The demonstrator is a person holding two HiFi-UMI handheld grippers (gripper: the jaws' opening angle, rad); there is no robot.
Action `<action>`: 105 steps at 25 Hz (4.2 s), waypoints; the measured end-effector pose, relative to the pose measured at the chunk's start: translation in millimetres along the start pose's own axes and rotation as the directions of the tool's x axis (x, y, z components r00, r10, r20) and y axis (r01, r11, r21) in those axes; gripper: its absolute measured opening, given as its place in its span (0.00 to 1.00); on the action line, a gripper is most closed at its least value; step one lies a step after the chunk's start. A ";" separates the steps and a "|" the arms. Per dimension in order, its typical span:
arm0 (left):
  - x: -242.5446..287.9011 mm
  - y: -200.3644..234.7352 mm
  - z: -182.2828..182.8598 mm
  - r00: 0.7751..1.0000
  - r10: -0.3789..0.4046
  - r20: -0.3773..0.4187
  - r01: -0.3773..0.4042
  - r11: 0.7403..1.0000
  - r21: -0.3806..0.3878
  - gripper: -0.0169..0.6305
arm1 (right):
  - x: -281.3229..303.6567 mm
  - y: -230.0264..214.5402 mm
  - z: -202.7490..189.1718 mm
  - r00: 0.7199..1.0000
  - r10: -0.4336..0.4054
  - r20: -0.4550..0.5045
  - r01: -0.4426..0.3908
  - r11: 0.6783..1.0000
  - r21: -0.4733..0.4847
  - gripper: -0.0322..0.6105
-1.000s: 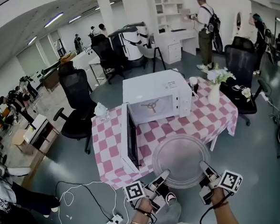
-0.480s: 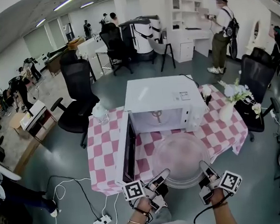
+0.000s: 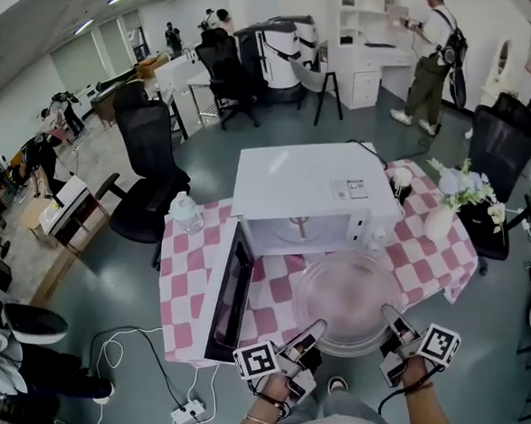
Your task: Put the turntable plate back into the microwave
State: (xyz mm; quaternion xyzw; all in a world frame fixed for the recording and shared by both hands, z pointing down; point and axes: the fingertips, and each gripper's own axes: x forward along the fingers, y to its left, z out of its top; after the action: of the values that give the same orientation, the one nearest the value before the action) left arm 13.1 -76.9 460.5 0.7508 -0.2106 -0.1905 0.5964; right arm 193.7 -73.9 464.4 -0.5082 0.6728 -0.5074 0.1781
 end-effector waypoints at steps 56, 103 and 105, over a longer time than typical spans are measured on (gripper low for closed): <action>11.9 77.5 65.7 0.858 -0.021 0.514 0.089 0.990 -0.107 0.08 | 177.5 0.5 8.2 0.923 0.180 -0.341 -0.247 0.955 -0.164 0.22; 30.4 86.5 121.7 0.753 0.110 0.649 -0.046 0.992 -0.116 0.08 | 117.1 -44.7 29.5 0.956 -0.278 -0.089 0.174 0.786 -0.594 0.07; 31.9 90.0 126.5 0.753 0.113 0.648 -0.054 0.992 -0.110 0.08 | 116.7 -47.6 27.9 0.953 -0.289 -0.090 0.181 0.784 -0.594 0.07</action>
State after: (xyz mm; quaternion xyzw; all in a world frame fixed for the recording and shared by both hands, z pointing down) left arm -36.1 -215.3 519.8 0.6015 -0.4301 -0.4219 0.5246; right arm 189.7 -187.4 525.9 -0.5713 0.7390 -0.3396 -0.1098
